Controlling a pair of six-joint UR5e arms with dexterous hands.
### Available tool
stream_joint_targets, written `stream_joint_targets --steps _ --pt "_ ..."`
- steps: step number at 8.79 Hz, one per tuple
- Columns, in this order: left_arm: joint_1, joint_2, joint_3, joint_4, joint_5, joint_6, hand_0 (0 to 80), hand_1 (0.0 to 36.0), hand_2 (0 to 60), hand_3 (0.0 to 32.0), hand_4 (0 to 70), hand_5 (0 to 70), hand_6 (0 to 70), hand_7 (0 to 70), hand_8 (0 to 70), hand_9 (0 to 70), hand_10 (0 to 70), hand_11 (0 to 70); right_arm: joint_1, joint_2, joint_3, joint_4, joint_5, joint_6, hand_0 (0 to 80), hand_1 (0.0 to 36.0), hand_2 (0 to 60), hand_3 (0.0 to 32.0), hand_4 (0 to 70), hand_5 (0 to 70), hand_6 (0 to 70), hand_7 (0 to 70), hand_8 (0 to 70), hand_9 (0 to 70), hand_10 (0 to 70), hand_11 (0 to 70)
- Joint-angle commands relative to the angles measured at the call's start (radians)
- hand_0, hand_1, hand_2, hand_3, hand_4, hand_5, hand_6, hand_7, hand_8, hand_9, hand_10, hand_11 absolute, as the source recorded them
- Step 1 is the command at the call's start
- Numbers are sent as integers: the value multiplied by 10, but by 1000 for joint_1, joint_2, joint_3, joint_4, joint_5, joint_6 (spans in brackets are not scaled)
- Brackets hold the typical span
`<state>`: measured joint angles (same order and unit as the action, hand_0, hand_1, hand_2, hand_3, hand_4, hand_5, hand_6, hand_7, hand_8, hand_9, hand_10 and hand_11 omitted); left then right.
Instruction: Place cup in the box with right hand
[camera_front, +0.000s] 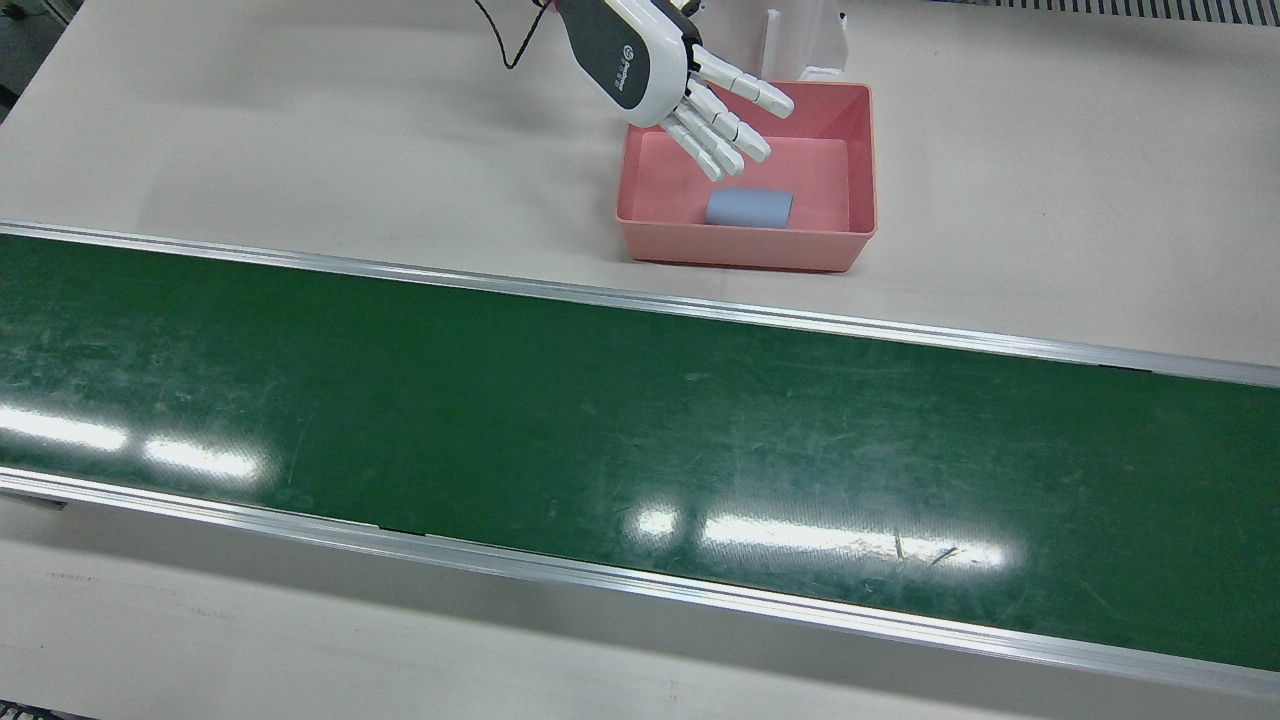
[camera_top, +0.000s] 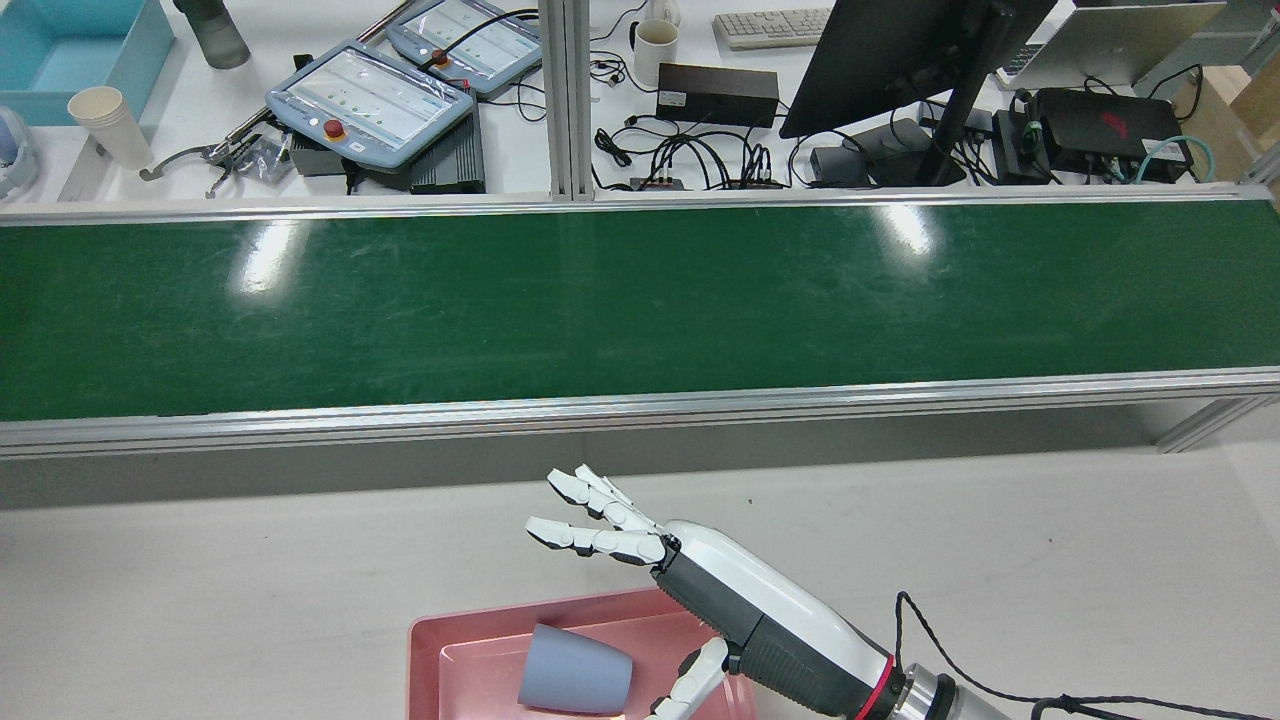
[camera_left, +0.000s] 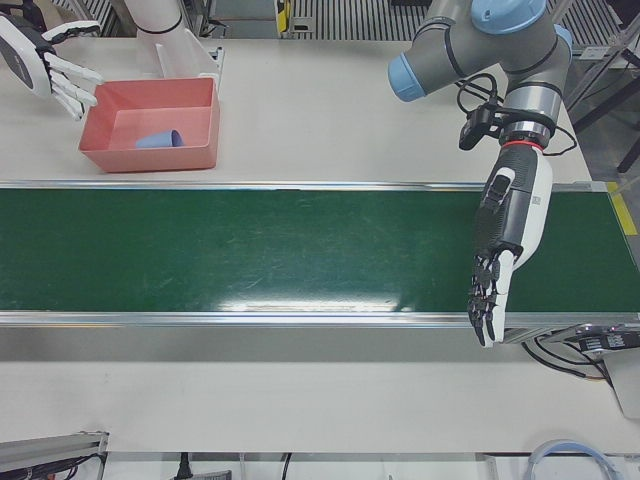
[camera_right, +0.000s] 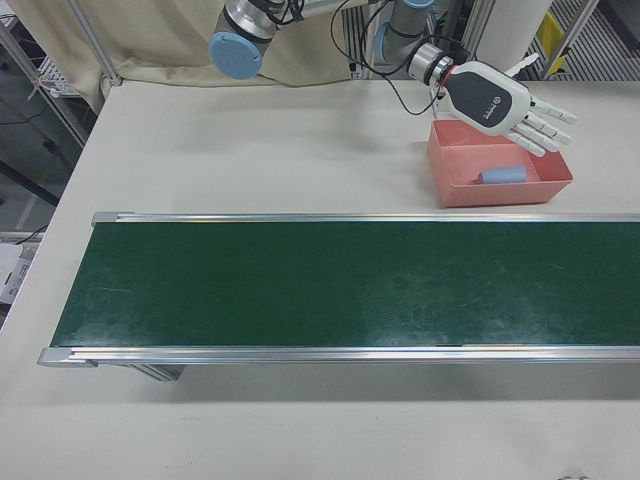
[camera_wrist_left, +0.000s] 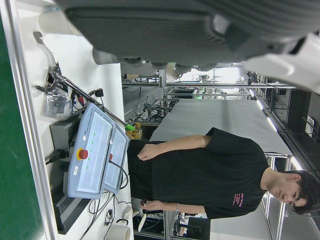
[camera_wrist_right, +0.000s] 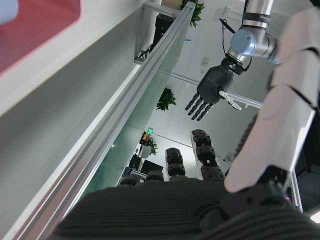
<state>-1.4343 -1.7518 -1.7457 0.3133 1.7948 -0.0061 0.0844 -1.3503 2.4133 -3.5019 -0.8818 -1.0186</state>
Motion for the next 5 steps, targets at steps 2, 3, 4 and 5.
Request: stream_joint_targets --steps 2,3,4,5 --pt "0 0 0 0 0 0 0 0 0 0 0 0 0 0 0 0 0 0 433 -129 2 -17 -14 260 448 182 306 0 0 56 92 358 105 216 21 47" --pt "0 0 0 0 0 0 0 0 0 0 0 0 0 0 0 0 0 0 580 -171 -70 -17 -20 382 449 181 289 0 0 52 77 290 72 160 10 32" --pt "0 0 0 0 0 0 0 0 0 0 0 0 0 0 0 0 0 0 747 -194 -150 -14 -104 428 454 173 250 0 0 49 69 256 56 134 2 20" --pt "0 0 0 1 0 0 0 0 0 0 0 0 0 0 0 0 0 0 884 -199 -230 -6 -187 434 457 167 202 0 0 48 62 224 46 115 0 15"
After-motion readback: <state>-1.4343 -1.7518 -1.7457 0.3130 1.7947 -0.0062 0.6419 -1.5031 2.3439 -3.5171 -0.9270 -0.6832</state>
